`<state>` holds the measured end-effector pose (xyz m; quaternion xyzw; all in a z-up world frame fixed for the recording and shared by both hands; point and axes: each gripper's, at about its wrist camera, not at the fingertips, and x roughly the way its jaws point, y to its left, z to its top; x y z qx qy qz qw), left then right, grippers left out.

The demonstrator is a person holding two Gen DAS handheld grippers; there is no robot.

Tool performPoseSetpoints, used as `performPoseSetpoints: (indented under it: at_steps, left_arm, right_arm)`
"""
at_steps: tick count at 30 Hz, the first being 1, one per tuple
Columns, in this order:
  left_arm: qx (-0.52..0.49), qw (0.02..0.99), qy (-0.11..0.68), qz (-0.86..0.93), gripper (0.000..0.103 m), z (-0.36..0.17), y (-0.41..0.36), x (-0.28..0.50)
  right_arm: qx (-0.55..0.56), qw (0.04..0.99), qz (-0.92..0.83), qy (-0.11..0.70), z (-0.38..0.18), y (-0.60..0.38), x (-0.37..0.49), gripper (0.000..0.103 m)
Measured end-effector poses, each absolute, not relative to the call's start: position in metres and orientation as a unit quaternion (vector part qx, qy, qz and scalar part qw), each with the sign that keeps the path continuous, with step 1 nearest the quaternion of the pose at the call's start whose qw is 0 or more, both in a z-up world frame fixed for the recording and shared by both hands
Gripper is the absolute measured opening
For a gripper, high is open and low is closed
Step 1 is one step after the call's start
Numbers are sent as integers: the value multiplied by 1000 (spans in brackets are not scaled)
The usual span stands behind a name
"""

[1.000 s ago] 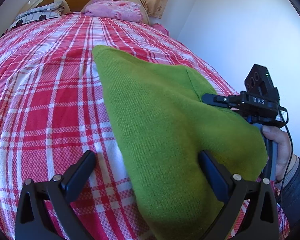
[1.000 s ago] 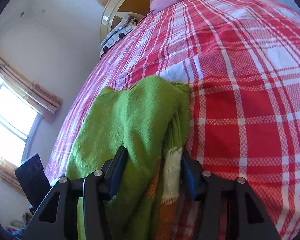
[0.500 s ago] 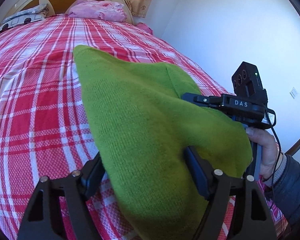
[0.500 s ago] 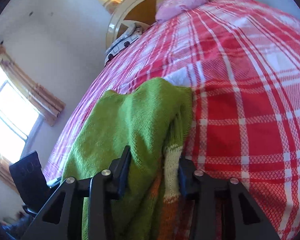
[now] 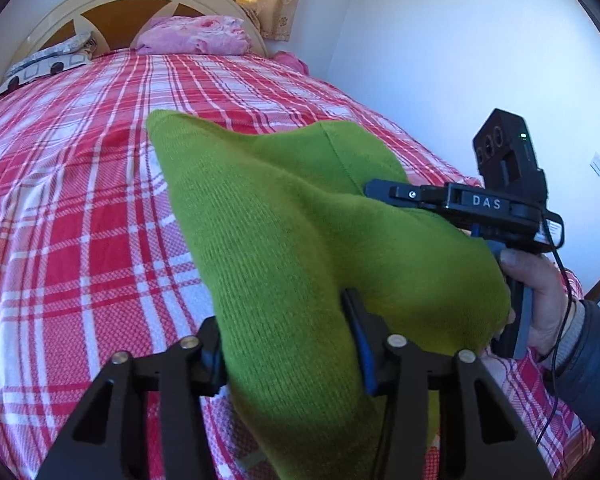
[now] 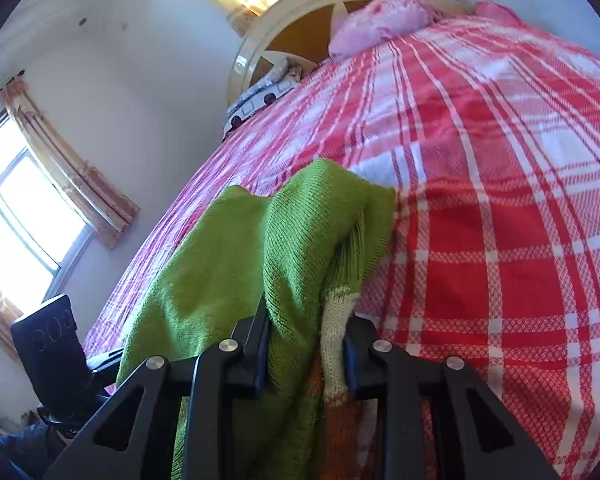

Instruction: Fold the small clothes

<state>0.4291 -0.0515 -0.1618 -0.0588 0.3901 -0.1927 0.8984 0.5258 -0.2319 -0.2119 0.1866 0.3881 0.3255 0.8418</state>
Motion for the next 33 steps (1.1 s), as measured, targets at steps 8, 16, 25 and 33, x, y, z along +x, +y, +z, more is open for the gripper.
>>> performPoseSetpoints:
  at_steps: [8, 16, 25, 33]
  left_arm:
    - [-43, 901, 388, -189, 43, -149, -51, 401]
    - [-54, 900, 391, -187, 42, -139, -39, 369]
    - [-63, 907, 381, -170, 41, -128, -16, 339]
    - [-78, 914, 370, -148, 41, -124, 11, 309]
  right_arm:
    - [192, 848, 325, 371, -193, -228, 500, 28]
    - [205, 843, 340, 362, -178, -217, 466, 28]
    - [200, 838, 371, 347, -160, -187, 433, 28]
    - [203, 827, 393, 348, -157, -156, 411, 28]
